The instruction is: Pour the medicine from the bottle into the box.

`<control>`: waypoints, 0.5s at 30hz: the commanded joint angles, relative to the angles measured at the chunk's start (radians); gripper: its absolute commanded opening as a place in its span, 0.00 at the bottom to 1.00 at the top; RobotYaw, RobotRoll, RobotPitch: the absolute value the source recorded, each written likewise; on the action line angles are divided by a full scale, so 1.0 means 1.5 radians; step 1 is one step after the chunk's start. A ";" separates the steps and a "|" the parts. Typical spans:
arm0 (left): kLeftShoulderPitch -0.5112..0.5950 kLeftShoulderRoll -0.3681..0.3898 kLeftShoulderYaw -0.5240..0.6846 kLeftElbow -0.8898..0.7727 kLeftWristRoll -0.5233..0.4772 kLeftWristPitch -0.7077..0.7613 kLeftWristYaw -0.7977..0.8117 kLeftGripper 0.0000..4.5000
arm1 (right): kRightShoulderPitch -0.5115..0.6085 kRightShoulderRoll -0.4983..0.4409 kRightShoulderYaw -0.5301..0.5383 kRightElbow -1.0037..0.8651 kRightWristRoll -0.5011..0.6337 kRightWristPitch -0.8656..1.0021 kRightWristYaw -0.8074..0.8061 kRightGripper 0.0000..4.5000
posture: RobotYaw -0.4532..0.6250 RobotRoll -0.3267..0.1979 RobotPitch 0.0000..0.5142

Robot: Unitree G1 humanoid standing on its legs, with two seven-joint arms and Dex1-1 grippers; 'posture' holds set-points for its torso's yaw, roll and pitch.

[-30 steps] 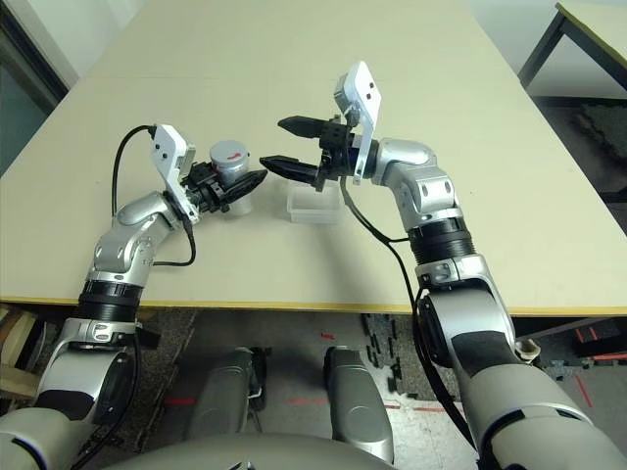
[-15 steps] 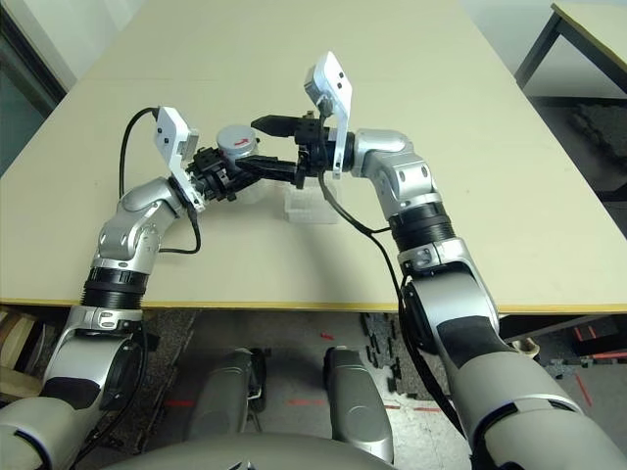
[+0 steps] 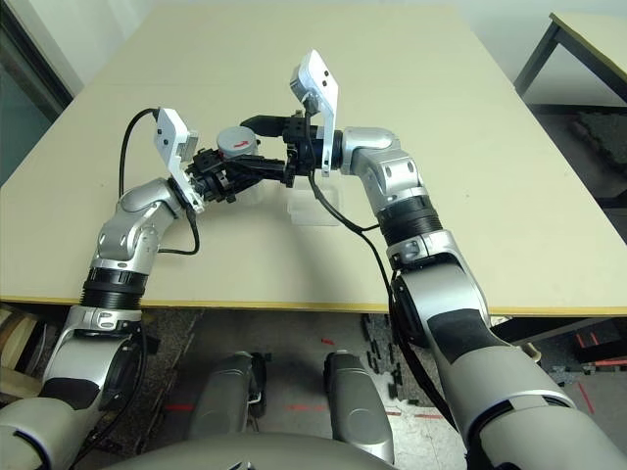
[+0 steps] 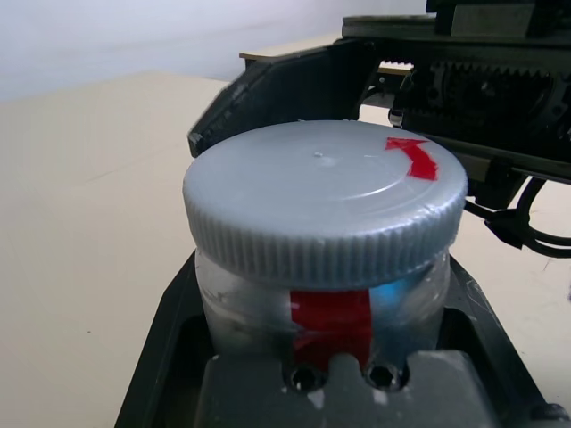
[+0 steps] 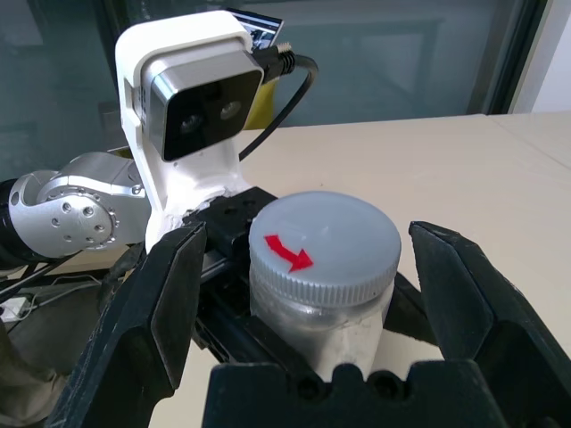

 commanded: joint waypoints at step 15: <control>0.020 0.011 -0.004 -0.030 -0.012 0.023 -0.007 0.59 | -0.026 0.005 0.002 0.049 -0.017 -0.047 0.020 0.57 | 0.36 0.62 0.22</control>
